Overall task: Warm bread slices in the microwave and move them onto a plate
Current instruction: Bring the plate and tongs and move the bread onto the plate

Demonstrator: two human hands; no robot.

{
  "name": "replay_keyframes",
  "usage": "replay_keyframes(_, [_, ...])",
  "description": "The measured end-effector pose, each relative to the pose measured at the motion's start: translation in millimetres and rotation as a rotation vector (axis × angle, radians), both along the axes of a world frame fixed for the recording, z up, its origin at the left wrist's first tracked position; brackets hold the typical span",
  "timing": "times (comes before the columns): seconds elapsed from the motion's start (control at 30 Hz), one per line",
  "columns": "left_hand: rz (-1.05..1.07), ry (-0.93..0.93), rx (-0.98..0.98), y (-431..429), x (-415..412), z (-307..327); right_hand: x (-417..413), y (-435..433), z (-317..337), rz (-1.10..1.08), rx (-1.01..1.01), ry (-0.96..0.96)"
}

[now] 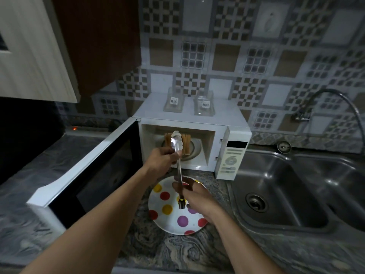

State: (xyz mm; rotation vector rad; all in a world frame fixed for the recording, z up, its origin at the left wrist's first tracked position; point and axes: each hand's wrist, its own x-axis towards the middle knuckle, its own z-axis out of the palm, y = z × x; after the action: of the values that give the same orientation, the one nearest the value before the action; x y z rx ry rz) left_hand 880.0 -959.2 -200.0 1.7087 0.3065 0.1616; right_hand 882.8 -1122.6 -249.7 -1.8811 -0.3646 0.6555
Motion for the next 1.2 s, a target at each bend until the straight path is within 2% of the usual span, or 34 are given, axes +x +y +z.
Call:
replay_keyframes(0.07, [-0.004,-0.010,0.006,-0.7,0.7,5.5,0.7,5.0,3.9,-0.038,0.007,-0.071])
replay_keyframes(0.3, [-0.029,-0.040,-0.091,-0.2,12.1,2.7,4.9,15.8,6.8,-0.176,0.101,-0.099])
replay_keyframes(0.43, [-0.048,-0.003,-0.242,5.6,15.3,-24.6,10.2,11.8,-9.6,-0.219,0.059,-0.145])
replay_keyframes(0.47, [-0.039,0.001,-0.175,8.5,14.8,-36.3,13.3,10.8,-15.4,-0.235,0.044,-0.159])
replay_keyframes(0.57, [0.051,0.046,0.424,19.0,0.2,-79.0,21.7,7.2,-32.4,-0.297,-0.009,-0.182])
replay_keyframes(0.6, [0.048,0.064,0.481,24.3,-5.3,-97.2,24.0,6.2,-36.6,-0.313,-0.033,-0.195])
replay_keyframes(0.67, [0.023,0.153,0.477,34.9,-15.5,-135.0,28.9,5.3,-43.7,-0.334,-0.079,-0.211])
replay_keyframes(0.77, [0.000,0.280,0.722,50.4,-18.7,-187.4,41.8,6.2,-54.1,-0.349,-0.165,-0.238])
replay_keyframes(0.93, [-0.001,0.360,0.955,44.4,-16.7,-219.2,72.8,14.8,-63.3,-0.381,-0.258,-0.299])
replay_keyframes(1.2, [0.105,0.324,0.947,45.2,0.2,-234.1,121.3,47.0,-52.2,-0.393,-0.444,-0.332])
